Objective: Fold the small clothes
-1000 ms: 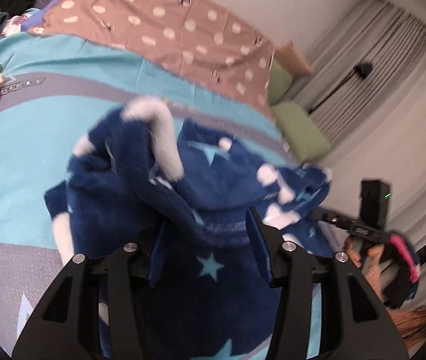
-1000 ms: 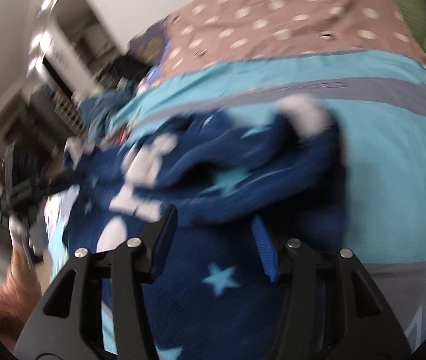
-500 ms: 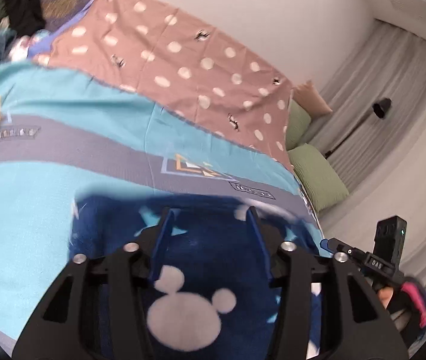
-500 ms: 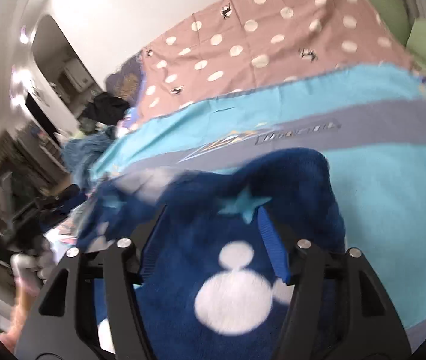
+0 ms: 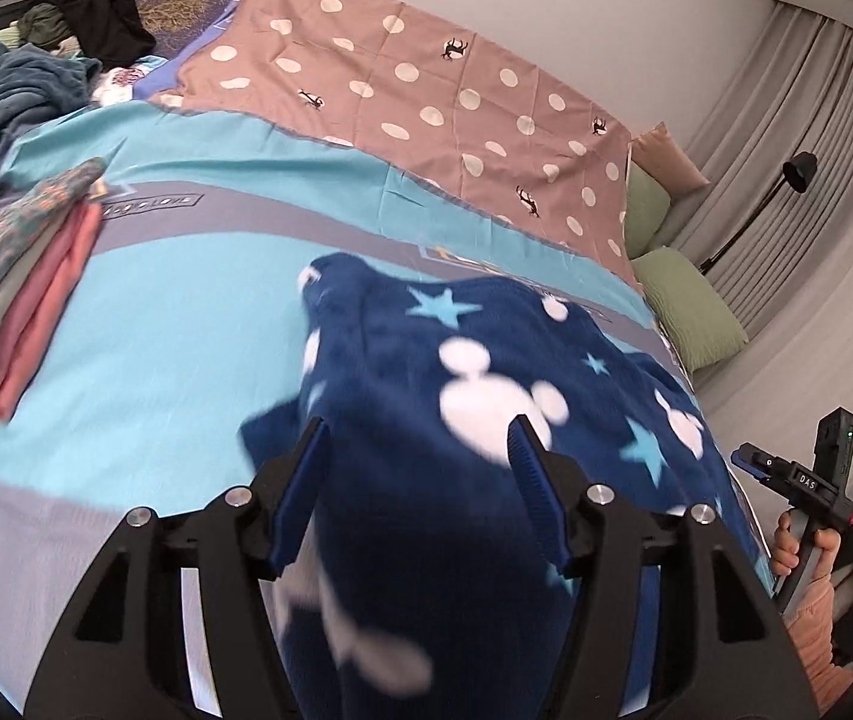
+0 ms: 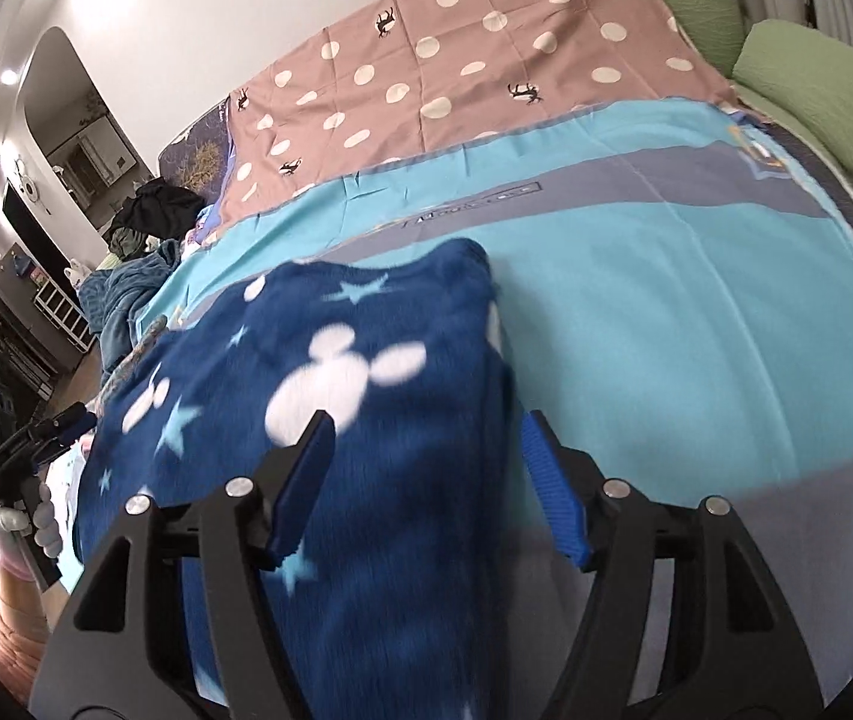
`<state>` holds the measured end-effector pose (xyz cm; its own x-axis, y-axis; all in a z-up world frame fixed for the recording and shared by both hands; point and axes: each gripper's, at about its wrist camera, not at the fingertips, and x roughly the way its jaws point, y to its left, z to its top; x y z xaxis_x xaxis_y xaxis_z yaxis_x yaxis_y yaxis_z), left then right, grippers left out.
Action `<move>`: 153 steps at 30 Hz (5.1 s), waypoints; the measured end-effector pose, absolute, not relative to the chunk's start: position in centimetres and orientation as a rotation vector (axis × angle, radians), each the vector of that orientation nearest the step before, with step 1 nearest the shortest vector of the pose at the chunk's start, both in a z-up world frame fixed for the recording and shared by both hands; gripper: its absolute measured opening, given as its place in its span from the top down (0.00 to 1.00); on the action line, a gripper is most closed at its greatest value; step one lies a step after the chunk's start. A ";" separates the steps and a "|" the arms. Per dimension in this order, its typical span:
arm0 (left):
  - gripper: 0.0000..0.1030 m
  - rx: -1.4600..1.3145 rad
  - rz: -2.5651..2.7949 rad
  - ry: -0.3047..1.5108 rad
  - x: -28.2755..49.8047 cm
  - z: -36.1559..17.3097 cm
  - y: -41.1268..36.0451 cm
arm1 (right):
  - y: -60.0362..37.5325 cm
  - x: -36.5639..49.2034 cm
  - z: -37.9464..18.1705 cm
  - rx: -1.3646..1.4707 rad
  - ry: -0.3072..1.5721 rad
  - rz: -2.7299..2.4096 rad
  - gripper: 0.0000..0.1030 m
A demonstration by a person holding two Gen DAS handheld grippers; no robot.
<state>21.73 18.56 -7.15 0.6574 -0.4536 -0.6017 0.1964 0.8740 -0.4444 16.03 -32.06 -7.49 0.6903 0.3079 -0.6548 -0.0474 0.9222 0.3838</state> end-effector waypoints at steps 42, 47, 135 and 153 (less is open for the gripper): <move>0.92 -0.516 -0.422 0.756 9.5 -9.3 21.6 | -31.0 6.3 -11.4 0.397 0.830 0.242 0.56; 0.92 -0.475 -0.383 0.803 7.9 -11.7 21.5 | -31.8 6.3 -12.8 0.418 0.861 0.234 0.55; 0.44 0.147 -1.022 0.733 6.8 -9.8 -11.8 | -33.9 23.5 -8.2 0.260 0.838 0.155 0.51; 0.44 -0.425 -0.466 0.657 6.0 -10.4 22.2 | -4.3 6.1 -4.9 -0.403 0.602 0.610 0.45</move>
